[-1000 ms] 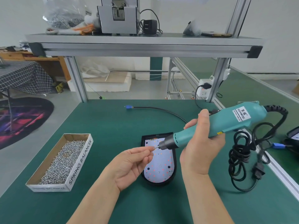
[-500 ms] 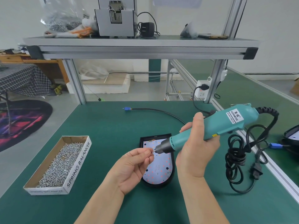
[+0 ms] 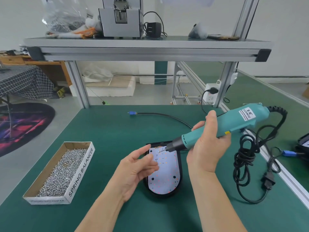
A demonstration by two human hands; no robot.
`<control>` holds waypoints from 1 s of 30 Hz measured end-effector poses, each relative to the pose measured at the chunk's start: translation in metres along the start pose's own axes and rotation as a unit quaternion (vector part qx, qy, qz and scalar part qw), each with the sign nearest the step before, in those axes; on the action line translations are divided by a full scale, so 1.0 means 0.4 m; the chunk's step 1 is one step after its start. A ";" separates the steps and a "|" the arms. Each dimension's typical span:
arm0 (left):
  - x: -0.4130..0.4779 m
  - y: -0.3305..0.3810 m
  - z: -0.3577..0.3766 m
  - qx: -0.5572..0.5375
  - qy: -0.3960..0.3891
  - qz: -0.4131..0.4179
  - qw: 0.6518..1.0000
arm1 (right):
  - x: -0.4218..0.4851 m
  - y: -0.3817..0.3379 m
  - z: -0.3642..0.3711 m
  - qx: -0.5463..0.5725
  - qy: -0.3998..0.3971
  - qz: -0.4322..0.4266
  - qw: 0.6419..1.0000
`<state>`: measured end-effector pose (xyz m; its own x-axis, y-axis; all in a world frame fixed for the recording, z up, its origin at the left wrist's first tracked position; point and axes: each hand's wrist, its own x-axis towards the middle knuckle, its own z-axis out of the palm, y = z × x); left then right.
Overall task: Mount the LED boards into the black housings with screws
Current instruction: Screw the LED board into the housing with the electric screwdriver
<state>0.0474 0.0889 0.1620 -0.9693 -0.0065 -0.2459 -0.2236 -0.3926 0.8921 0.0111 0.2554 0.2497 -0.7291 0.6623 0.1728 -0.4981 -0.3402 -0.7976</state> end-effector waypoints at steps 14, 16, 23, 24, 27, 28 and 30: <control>0.100 -0.007 0.066 0.395 0.076 -0.101 0.910 | 0.049 0.149 0.080 -0.130 -0.139 -0.106 0.976; 0.102 -0.014 0.067 0.384 0.079 -0.098 0.914 | 0.052 0.172 0.086 -0.146 -0.163 -0.110 0.970; 0.099 -0.017 0.073 0.374 0.080 -0.102 0.918 | 0.048 0.202 0.093 -0.157 -0.187 -0.130 0.961; 0.100 -0.017 0.073 0.372 0.079 -0.101 0.919 | 0.047 0.204 0.093 -0.162 -0.189 -0.135 0.959; 0.099 -0.015 0.072 0.368 0.078 -0.102 0.921 | 0.047 0.207 0.090 -0.177 -0.197 -0.161 0.951; 0.098 -0.014 0.071 0.366 0.077 -0.103 0.922 | 0.046 0.208 0.091 -0.181 -0.201 -0.167 0.948; 0.098 -0.012 0.072 0.361 0.073 -0.103 0.924 | 0.044 0.210 0.092 -0.183 -0.207 -0.171 0.946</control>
<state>0.0076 0.1171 0.1590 -0.8864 -0.1458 -0.4393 -0.4625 0.3169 0.8281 -0.0608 0.2140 0.2070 -0.7143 0.3478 0.6073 -0.5971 0.1499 -0.7881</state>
